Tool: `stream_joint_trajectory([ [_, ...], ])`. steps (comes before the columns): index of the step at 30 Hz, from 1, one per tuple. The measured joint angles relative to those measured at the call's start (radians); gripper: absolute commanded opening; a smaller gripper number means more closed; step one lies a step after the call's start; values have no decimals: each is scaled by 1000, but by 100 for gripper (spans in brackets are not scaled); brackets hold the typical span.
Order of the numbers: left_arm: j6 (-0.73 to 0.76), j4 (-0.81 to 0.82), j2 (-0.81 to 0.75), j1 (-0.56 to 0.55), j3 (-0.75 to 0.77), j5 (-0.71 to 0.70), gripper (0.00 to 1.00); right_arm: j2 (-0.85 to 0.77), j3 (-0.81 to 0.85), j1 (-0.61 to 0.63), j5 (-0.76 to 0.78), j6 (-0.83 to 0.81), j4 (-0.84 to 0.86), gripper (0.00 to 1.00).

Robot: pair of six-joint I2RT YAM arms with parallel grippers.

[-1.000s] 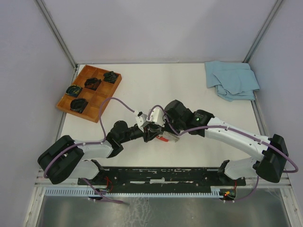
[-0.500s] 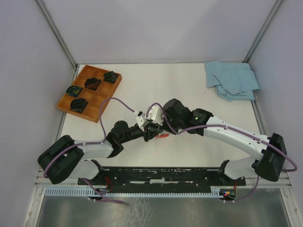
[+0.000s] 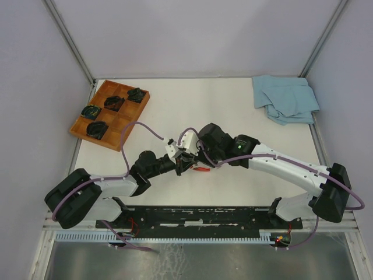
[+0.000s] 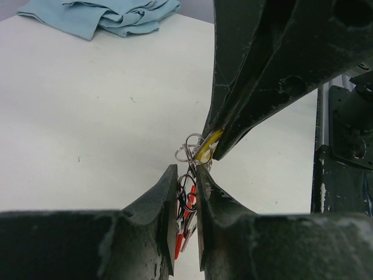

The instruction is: Put the keys on the keyring

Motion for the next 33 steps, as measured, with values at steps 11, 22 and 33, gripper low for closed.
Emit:
stream_joint_trajectory([
  [11, 74, 35, 31, -5, -2, 80, 3, 15, 54, -1, 20, 8, -125, 1],
  [22, 102, 169, 2, -27, -79, 32, 3, 35, 78, -38, 24, 8, -240, 1],
  [33, 80, 241, 10, -28, -108, 0, 13, 43, 111, -40, -31, 4, -241, 1],
])
